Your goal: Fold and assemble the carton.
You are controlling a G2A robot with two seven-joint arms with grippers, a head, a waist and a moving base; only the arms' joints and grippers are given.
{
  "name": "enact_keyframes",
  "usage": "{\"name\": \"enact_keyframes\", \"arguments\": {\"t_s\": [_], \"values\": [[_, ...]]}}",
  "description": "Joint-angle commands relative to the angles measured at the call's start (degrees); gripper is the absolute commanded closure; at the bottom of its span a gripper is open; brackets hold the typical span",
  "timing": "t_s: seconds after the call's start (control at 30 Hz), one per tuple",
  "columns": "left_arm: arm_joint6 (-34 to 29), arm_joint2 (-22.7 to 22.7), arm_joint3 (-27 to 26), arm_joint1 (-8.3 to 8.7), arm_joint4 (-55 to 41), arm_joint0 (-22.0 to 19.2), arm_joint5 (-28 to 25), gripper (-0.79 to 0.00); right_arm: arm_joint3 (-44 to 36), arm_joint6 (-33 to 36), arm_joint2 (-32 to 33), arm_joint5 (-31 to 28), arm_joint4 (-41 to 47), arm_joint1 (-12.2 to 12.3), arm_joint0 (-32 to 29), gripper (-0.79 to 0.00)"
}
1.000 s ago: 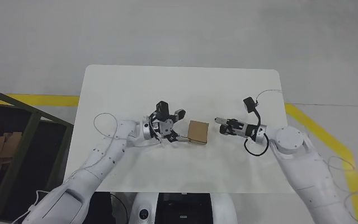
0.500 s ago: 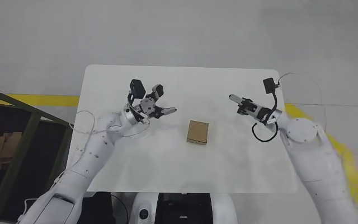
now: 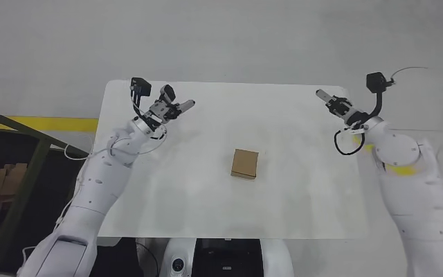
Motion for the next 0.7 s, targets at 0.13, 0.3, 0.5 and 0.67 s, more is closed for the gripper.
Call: {"name": "enact_keyframes", "arguments": {"t_s": [0.13,0.3,0.5,0.67], "values": [[-3.18,-2.95,-2.17,0.61,-0.80,0.11,1.40,-0.785,-1.38,-1.00,2.43,1.61,-2.26,0.34,0.14,-0.785],[-4.24,-3.39,-2.67,0.67,-1.16,-0.44,1.65,-0.785,-1.03,-0.31,2.24,2.18,-1.97,0.26,1.02,-0.785],[-4.24,-3.39,-2.67,0.67,-1.17,-0.45,1.66,-0.784,-1.02,-0.30,2.23,2.19,-1.96,0.25,1.03,-0.785],[-4.23,-3.39,-2.67,0.67,-1.16,-0.44,1.65,-0.784,-1.02,-0.31,2.24,2.18,-1.97,0.26,1.02,-0.785]]}}
